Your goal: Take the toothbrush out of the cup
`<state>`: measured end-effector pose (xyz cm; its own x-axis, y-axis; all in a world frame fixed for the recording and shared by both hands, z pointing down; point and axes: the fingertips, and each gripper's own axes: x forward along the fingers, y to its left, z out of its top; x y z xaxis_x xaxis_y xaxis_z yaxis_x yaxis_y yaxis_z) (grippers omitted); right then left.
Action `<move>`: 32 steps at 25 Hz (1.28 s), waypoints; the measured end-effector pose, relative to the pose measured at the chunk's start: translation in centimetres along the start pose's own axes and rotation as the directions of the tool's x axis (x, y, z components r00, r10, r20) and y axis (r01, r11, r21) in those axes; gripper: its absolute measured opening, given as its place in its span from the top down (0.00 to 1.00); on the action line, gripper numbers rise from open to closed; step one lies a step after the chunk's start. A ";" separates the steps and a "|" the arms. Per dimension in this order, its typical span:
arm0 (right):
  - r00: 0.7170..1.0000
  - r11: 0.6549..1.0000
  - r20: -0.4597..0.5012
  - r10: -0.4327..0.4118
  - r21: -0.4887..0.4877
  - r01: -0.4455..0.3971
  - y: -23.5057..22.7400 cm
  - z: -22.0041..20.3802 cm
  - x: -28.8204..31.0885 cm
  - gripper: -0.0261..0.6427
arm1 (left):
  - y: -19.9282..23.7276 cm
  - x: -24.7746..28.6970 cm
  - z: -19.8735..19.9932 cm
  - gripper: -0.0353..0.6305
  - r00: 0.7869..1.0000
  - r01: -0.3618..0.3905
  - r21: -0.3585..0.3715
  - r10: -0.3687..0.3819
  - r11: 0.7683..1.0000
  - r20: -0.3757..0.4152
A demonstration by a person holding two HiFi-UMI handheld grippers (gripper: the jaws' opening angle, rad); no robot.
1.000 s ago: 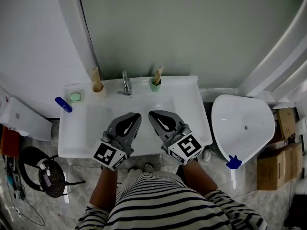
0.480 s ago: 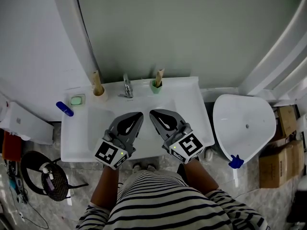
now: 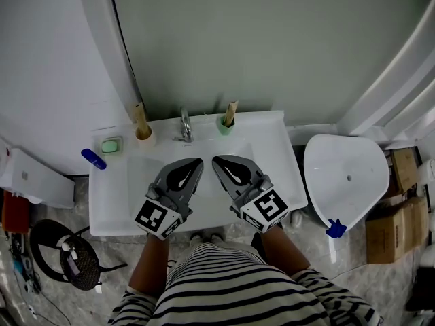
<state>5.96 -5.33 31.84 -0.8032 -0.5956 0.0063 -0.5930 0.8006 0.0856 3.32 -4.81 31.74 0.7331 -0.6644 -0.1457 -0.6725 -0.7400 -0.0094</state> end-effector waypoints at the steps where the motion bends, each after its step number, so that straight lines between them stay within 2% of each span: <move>1: 1.000 1.000 -0.002 0.000 -0.001 0.000 0.1 0.0 0.2 0.95 | 0.2 -0.1 0.0 0.94 1.000 0.001 -0.002 -0.001 1.000 0.000; 19: 0.997 0.999 -0.074 -0.037 -0.035 0.035 0.4 -1.6 3.6 0.95 | 3.5 -0.8 -1.8 0.94 0.999 0.048 -0.058 -0.048 0.997 0.011; 25: 0.995 0.998 -0.086 -0.050 -0.045 0.046 -1.6 -2.0 2.5 0.95 | 2.6 1.4 -2.3 0.94 0.998 0.066 -0.061 -0.066 0.996 0.005; 32: 0.996 0.999 -0.090 -0.028 -0.038 0.025 -6.2 -2.9 0.4 0.95 | 1.6 6.5 -3.1 0.94 1.000 0.030 -0.062 -0.030 0.998 0.000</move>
<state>9.50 -10.68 34.16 -0.7778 -0.6215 0.0936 -0.6104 0.7824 0.1232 7.39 -10.64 33.84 0.7528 -0.6421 -0.1448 -0.6429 -0.7645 0.0476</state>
